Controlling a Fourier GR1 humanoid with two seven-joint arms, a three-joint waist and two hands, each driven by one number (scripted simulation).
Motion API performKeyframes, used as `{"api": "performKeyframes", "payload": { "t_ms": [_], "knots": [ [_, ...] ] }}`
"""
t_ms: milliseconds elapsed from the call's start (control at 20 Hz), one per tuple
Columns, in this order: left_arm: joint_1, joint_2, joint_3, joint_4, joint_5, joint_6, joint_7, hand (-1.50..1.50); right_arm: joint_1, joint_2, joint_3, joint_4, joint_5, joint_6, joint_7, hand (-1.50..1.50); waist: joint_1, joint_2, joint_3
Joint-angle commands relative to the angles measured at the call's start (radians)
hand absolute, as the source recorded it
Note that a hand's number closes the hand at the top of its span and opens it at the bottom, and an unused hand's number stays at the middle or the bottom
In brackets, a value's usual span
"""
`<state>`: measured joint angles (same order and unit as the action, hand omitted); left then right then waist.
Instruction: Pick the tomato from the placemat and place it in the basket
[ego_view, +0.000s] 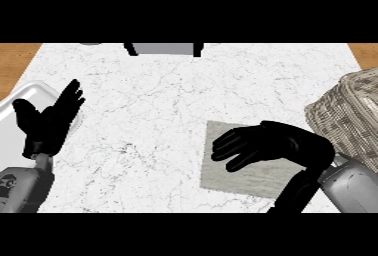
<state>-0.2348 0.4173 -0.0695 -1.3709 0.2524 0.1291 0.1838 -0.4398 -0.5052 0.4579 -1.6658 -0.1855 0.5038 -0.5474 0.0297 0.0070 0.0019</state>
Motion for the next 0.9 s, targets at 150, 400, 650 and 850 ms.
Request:
{"api": "performKeyframes", "payload": {
  "t_ms": [150,400,650,850],
  "knots": [
    [0.045,-0.011,-0.009,-0.015,-0.014,0.001,-0.002,0.00,-0.194,-0.171,-0.058,-0.013,0.118,0.072,0.212,-1.50,-0.015,-0.013,-0.004],
    [0.033,-0.015,0.002,0.025,-0.008,-0.018,-0.024,0.00,-0.347,-0.268,-0.134,0.024,0.294,0.013,0.347,-1.50,-0.016,-0.008,-0.005],
    [-0.002,0.002,0.020,-0.031,-0.005,-0.010,0.053,0.00,-0.525,-0.278,-0.134,0.197,0.262,0.225,0.416,-1.50,-0.003,-0.006,-0.003],
    [0.030,0.033,0.042,-0.008,0.004,-0.073,-0.005,0.00,-0.548,-0.374,-0.112,0.313,0.310,0.399,0.247,-1.50,0.002,-0.001,-0.002]
  ]
}}
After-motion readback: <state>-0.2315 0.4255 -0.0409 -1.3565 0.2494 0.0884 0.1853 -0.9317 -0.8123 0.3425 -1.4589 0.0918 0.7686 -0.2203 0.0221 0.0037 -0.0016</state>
